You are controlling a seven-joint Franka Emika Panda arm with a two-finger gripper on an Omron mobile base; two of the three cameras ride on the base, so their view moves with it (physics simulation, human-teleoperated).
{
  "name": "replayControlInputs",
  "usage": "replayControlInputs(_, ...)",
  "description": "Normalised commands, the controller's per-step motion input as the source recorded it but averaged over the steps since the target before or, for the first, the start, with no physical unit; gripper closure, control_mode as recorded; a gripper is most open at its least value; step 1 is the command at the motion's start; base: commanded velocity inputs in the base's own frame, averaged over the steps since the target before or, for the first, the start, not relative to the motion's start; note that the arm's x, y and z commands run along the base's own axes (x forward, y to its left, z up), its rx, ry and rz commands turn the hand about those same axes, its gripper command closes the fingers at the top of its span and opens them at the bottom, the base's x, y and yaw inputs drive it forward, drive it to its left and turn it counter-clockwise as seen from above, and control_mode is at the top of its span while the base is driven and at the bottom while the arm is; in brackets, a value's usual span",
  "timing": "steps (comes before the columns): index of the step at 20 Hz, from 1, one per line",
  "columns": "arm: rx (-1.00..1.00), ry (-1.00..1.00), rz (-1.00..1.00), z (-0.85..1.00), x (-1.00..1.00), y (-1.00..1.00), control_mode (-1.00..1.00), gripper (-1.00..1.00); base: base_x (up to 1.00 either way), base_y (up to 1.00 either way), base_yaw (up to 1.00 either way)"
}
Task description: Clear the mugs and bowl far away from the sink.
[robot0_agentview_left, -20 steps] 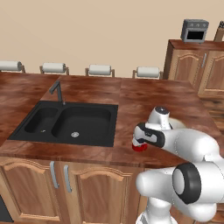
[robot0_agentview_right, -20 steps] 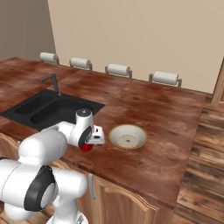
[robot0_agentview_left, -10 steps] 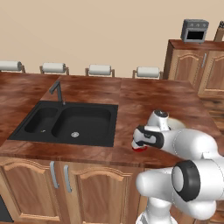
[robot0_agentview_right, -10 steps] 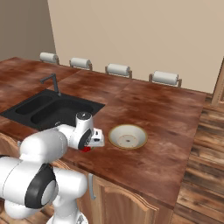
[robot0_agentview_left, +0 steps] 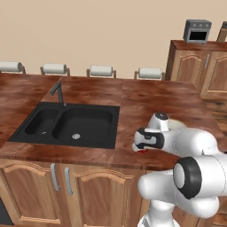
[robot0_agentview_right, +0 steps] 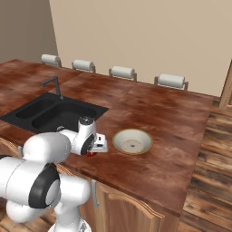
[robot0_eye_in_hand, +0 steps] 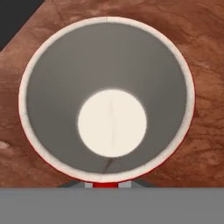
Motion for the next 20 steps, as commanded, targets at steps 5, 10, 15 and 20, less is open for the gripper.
replayControlInputs(5, 0.00, 0.00, 0.00, 0.30, -0.17, 0.30, -1.00, 1.00, 0.00, 0.00, 0.00)
replayControlInputs(10, 0.00, 0.00, -0.02, 0.93, -0.45, 0.20, -1.00, 1.00, 0.00, 0.00, 0.00)
replayControlInputs(15, -0.04, 0.06, -0.13, 0.76, -0.71, 0.00, -1.00, 1.00, 0.00, 0.00, 0.00)
replayControlInputs(20, 0.00, 0.08, -0.35, 0.69, -0.55, 0.00, -1.00, 1.00, 0.00, 0.00, 0.00)
